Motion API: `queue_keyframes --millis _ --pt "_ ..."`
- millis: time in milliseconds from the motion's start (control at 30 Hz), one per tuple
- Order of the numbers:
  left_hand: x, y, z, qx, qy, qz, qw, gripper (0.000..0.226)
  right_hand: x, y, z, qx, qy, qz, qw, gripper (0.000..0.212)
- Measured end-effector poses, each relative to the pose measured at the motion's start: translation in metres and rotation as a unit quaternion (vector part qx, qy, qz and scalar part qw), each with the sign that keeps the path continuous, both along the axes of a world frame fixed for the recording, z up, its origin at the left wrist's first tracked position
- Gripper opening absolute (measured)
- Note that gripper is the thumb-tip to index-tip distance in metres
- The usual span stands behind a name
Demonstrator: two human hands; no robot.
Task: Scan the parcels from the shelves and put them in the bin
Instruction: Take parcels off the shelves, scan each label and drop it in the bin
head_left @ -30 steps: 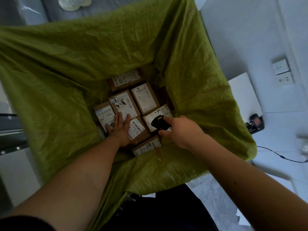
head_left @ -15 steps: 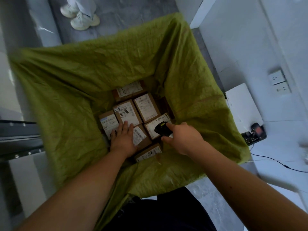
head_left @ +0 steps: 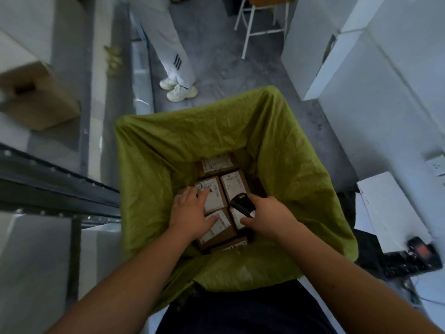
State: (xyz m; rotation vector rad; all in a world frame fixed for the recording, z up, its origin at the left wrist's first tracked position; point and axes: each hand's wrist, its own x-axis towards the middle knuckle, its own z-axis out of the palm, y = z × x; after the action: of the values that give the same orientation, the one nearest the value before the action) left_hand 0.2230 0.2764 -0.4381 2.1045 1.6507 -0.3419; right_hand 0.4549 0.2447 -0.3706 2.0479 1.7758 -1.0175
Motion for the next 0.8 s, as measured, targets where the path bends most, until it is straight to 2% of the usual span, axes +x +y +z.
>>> queue_keyframes --millis 200,333,467,667,800 --pt "0.005 -0.025 0.049 0.055 0.046 0.087 0.994 0.094 0.018 0.018 0.011 0.062 -0.008 0.153 0.986 0.079" --pt "0.008 -0.057 0.088 0.102 0.074 0.15 0.981 0.094 0.022 0.025 0.035 0.084 0.001 0.257 0.963 0.075" --pt "0.01 -0.1 0.13 0.144 0.083 0.231 0.959 0.097 0.01 0.022 0.066 0.105 0.048 0.353 0.929 0.074" --pt "-0.001 -0.187 0.191 0.186 0.104 0.365 0.906 0.1 -0.04 -0.006 0.126 0.176 0.096 0.487 0.85 0.07" --pt "-0.013 -0.254 0.227 0.185 0.144 0.443 0.865 0.089 -0.078 -0.035 0.161 0.232 0.107 0.572 0.779 0.07"
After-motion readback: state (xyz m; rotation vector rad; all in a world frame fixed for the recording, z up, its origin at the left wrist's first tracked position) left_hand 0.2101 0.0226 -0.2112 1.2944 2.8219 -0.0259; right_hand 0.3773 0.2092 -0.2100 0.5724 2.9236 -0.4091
